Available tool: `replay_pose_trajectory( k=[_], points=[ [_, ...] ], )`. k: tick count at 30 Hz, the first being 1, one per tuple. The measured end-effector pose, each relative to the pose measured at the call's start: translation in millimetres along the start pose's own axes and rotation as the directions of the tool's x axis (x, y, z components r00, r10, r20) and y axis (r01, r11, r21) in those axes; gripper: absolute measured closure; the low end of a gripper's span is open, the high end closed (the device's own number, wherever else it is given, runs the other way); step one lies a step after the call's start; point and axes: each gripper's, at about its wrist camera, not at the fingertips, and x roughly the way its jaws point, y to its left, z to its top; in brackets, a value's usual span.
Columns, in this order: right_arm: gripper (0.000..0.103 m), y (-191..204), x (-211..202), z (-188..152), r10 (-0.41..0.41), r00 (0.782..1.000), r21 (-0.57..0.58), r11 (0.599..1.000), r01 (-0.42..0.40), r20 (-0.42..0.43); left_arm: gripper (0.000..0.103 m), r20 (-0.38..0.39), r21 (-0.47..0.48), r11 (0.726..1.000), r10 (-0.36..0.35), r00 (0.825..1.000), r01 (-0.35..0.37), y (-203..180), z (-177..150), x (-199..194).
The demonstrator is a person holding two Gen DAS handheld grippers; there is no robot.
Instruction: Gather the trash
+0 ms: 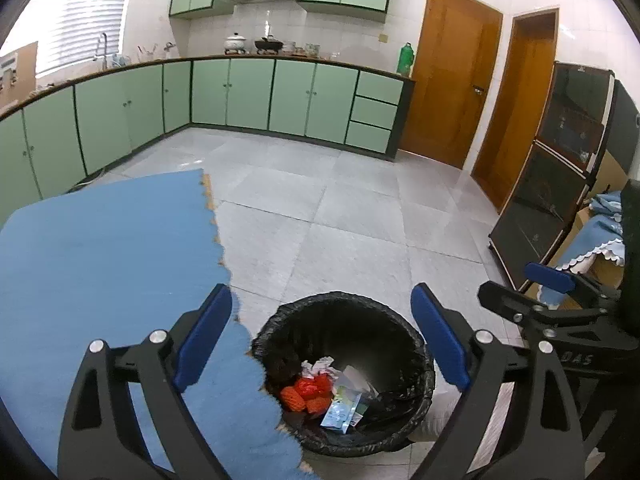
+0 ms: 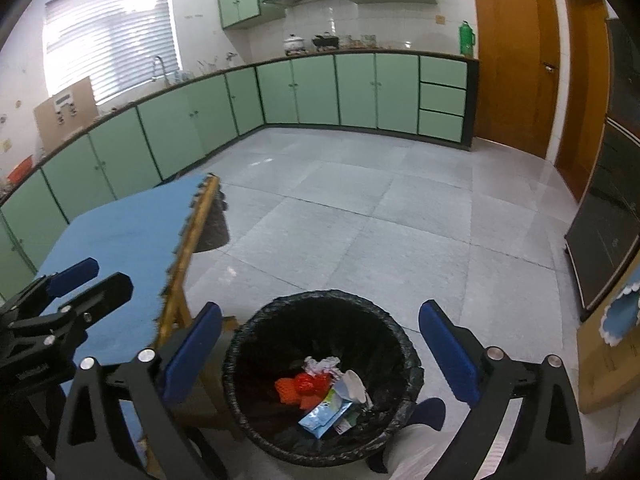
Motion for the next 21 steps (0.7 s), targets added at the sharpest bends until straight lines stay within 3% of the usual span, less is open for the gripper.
replay_pose_trajectory(
  k=[12,21],
  points=[
    [0.006,22.8,-59.8,0.9,0.112,0.992,-0.023,0.994,-0.111,0.058,0.012,0.082,0.01,0.999,0.033,0.996,-0.034,-1.3,4.6,-67.5],
    [0.006,38.3,-93.7,2.4,0.14,0.984,-0.056,0.989,-0.134,0.113,0.012,0.127,0.012,0.998,0.066,0.99,-0.068,0.7,2.3,-101.8]
  ],
)
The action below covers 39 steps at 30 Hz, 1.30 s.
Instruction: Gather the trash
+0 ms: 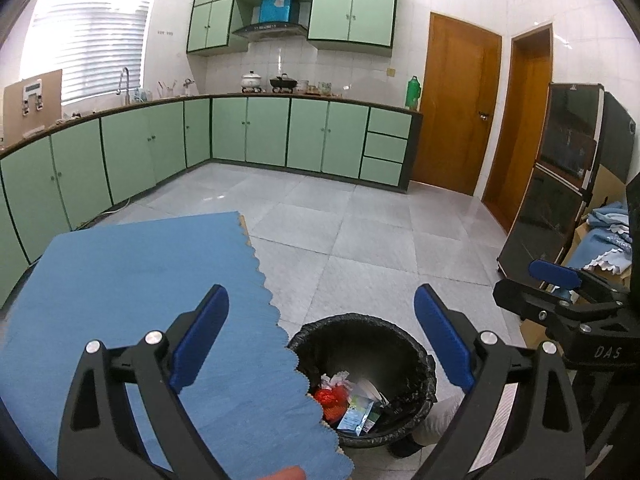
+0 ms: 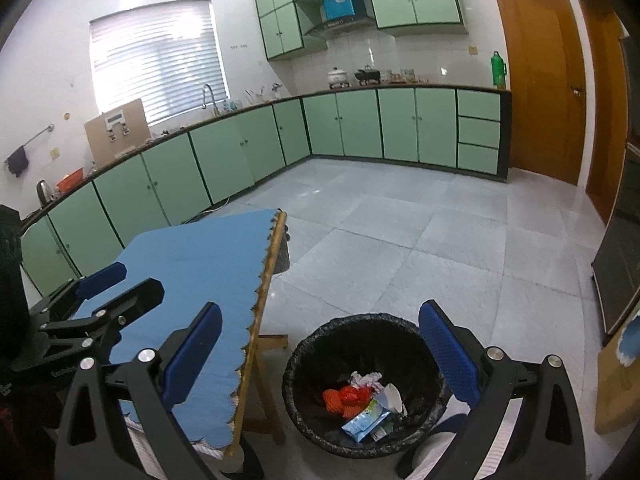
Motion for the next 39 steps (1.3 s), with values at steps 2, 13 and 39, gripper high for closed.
replay_pose_trajectory(
  k=[2,13,39],
  points=[
    [0.006,1.7,-4.7,1.4,0.002,1.0,-0.009,1.0,-0.002,0.01,0.012,0.007,-0.005,1.0,0.006,1.0,-0.006,1.7,1.3,-6.1],
    [0.006,11.7,-12.3,1.7,0.019,0.999,-0.017,1.0,-0.019,0.037,0.012,0.038,-0.017,1.0,0.022,0.999,-0.022,6.1,4.5,-25.6],
    [0.006,15.3,-13.9,-0.4,0.036,0.998,-0.023,0.999,-0.035,0.056,0.012,0.059,-0.017,0.999,0.04,0.997,-0.039,4.2,4.4,-36.7]
  ],
)
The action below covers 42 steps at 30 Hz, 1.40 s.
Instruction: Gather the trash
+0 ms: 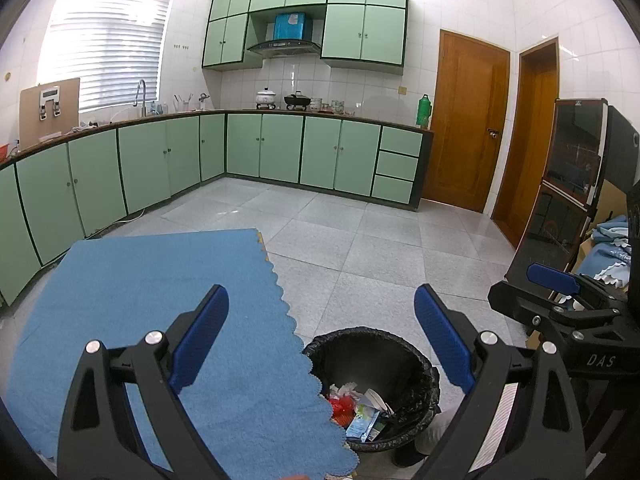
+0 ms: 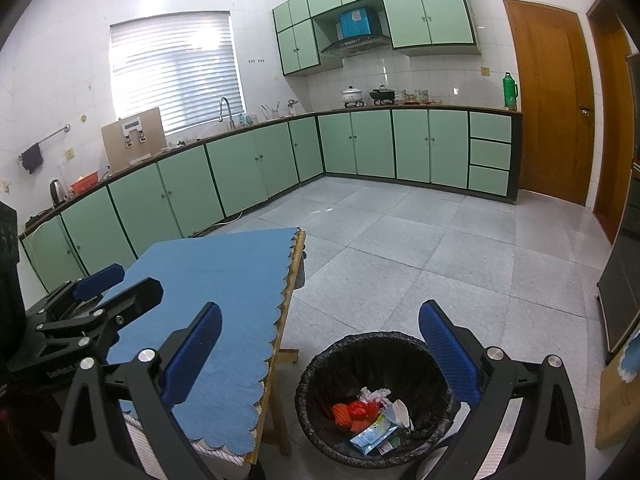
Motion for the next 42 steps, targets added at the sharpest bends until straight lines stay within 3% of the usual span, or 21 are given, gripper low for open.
replay_pose_trajectory(
  k=[42],
  points=[
    [0.006,3.3,0.9,0.5,0.004,1.0,0.001,1.0,-0.004,-0.005,0.012,-0.003,-0.002,1.0,0.002,1.0,-0.002,2.2,1.0,-0.2]
  ],
)
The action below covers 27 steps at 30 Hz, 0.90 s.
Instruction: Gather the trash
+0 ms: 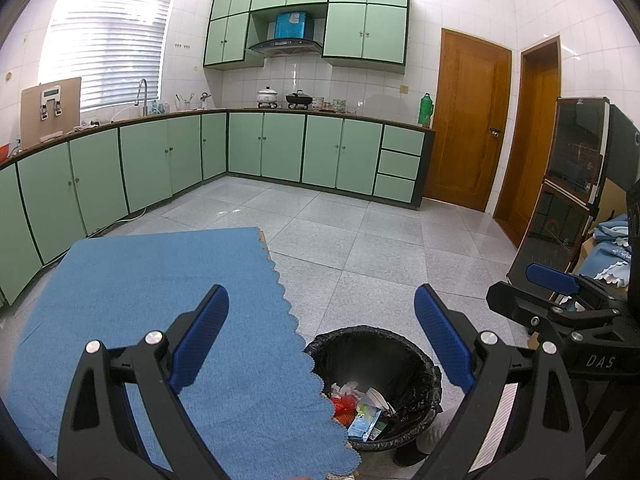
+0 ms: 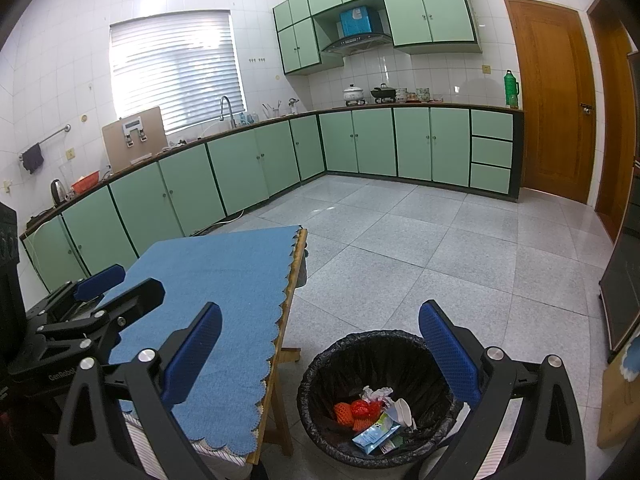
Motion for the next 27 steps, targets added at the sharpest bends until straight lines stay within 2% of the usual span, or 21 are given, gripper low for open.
replay_pose_trajectory(
  k=[27],
  points=[
    [0.006,0.5,2.4,-3.8,-0.001,1.0,0.004,1.0,0.001,-0.004,0.012,-0.009,-0.005,1.0,0.002,1.0,-0.002,6.1,-2.9,2.3]
  ],
)
